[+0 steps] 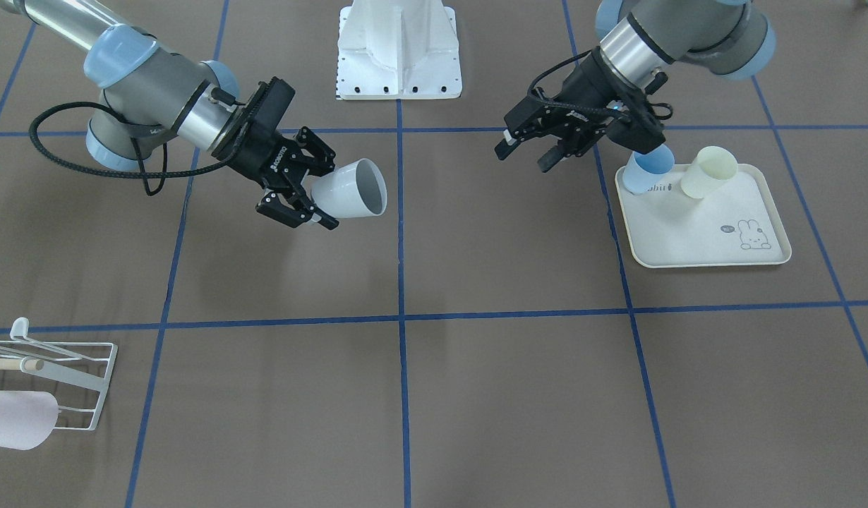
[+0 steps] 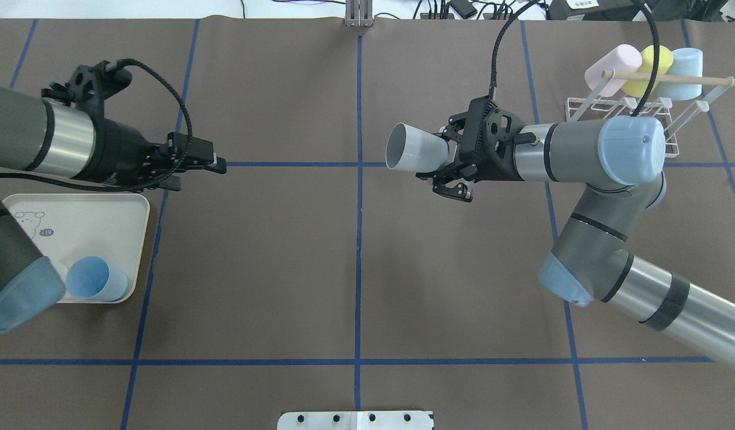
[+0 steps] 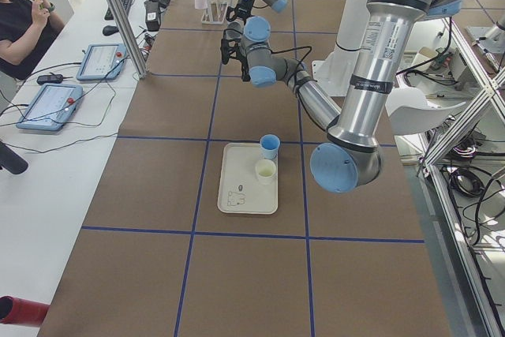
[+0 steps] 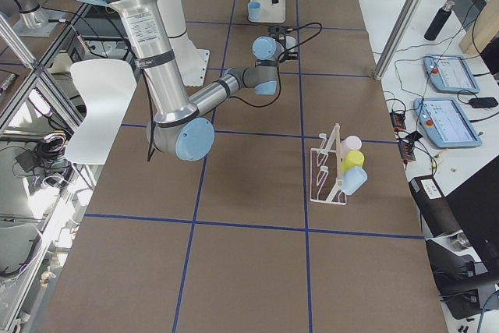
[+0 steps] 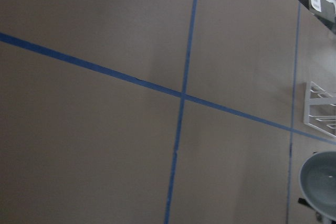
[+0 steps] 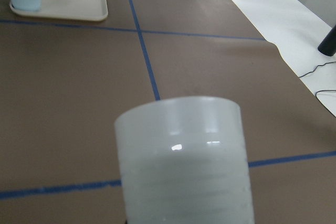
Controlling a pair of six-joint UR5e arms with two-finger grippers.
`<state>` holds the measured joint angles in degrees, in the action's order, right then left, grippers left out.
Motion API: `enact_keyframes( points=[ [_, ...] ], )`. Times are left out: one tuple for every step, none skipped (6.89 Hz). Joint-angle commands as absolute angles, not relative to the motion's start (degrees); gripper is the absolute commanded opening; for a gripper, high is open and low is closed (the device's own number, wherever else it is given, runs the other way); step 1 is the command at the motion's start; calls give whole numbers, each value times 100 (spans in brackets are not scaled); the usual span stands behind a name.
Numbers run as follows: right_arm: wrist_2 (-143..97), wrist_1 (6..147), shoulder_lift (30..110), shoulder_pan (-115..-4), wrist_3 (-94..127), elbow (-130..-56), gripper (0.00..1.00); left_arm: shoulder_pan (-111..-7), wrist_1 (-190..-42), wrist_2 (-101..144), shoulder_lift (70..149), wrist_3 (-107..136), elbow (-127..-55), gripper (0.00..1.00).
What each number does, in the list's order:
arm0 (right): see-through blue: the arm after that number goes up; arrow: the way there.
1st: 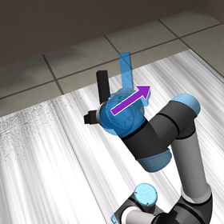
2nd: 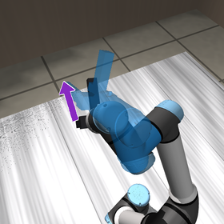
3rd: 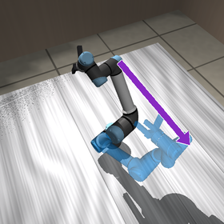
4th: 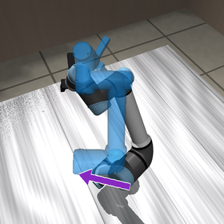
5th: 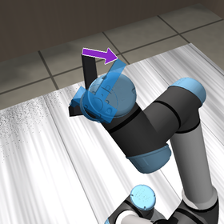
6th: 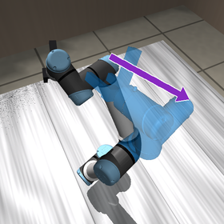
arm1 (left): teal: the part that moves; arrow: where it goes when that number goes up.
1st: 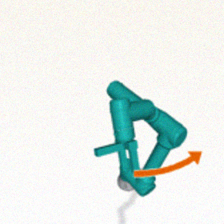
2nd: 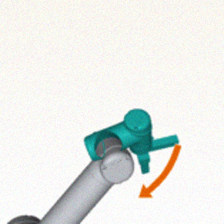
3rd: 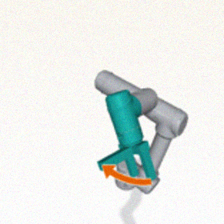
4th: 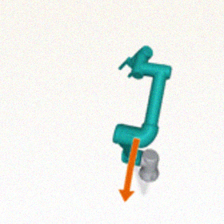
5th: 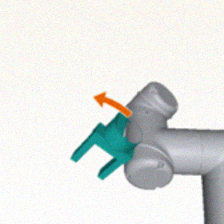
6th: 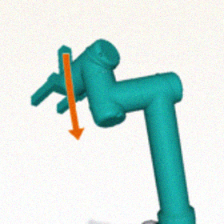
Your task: Transfer IKEA cup to right arm and place on rack
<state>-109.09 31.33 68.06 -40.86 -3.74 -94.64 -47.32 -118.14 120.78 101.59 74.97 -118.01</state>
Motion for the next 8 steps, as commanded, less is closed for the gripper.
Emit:
enact_keyframes(
  points=[
    [-10890,4878,7083,-4638,-1813,-10191,0,-5341,-11443,12085,9163,5852,-12234,100],
    [-10837,5565,7188,-4910,-2550,-10526,0,-5596,-11478,12120,8854,5253,-12226,100],
    [-10811,6120,7276,-5261,-3419,-10695,0,-5894,-11461,12138,8711,4664,-12156,100],
    [-10750,6326,7347,-5787,-4637,-10722,0,-6193,-11435,12225,8545,4127,-12077,100],
    [-10601,6328,7670,-6114,-5859,-10827,0,-6605,-11443,12600,8378,3522,-11920,100],
    [-10243,6328,8064,-6343,-6854,-10976,0,-7062,-11443,12934,8272,2889,-11727,100],
    [-9595,6328,8408,-6424,-8091,-11178,0,-7188,-11443,12990,8236,2683,-11629,100],
    [-8641,6319,8742,-6390,-8878,-11362,0,-7189,-11443,12990,8235,2681,-11619,100]
  ],
)
